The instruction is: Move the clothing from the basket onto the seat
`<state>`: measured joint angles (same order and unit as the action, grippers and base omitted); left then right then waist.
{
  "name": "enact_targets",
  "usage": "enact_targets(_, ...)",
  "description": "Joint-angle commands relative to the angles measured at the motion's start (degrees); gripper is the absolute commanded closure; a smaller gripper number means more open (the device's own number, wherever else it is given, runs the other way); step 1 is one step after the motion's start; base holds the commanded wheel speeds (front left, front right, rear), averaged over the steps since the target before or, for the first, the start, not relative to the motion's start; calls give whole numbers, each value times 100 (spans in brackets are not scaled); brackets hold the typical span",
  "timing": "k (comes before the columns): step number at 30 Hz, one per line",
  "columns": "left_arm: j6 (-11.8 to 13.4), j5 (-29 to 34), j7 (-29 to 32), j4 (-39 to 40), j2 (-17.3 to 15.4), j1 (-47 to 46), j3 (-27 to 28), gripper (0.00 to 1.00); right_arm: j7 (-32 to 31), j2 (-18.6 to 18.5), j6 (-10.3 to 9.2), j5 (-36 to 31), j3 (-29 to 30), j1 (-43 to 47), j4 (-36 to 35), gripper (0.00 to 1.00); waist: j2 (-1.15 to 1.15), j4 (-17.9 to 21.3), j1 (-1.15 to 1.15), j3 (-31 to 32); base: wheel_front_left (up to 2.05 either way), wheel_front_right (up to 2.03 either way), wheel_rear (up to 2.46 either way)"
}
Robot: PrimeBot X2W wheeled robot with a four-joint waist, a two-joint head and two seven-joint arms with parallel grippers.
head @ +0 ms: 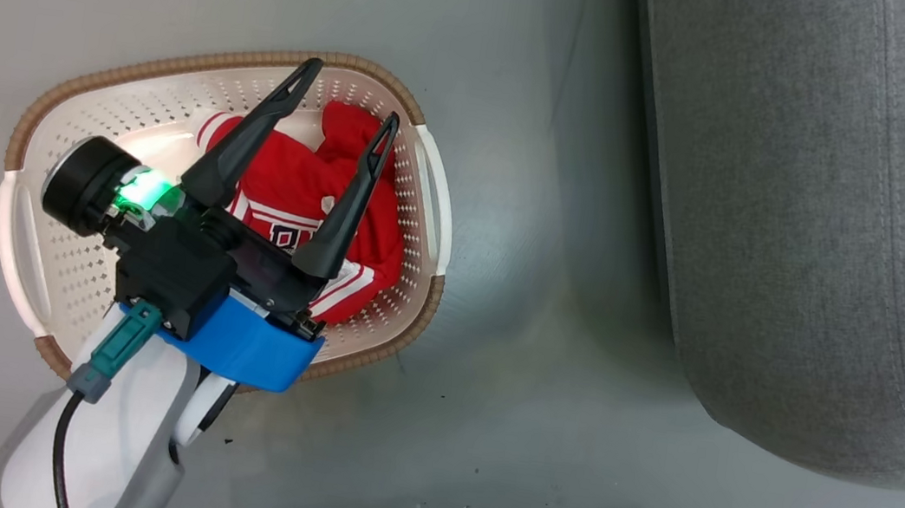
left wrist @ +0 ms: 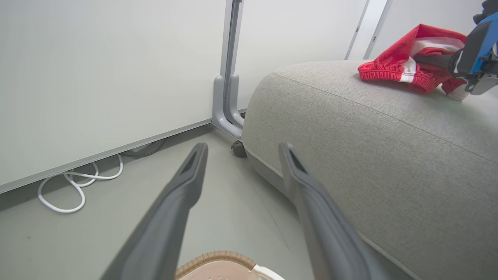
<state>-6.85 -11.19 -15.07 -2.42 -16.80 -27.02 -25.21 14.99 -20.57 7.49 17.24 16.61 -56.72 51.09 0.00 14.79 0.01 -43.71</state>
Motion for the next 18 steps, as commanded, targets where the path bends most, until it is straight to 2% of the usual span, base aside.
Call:
enact_targets(1,18,-31,-15,-9,24,2,-3,0,24,56,1,-122,119,121,-48,0,0,-3,-1,65,0,0,0)
enact_targets(7,-3,-45,-15,-60,106,19,-18,0,23,122,1,-420,287,215,-107,0,0,-39,-1,201,0,0,0)
enact_targets(14,-24,-150,-15,-157,249,140,48,0,24,72,1,-682,84,467,-75,0,0,-132,-1,544,0,0,0)
enact_targets(18,-37,-246,-15,-239,416,318,159,0,24,69,1,-646,-24,818,-107,0,0,-270,-1,949,0,0,0)
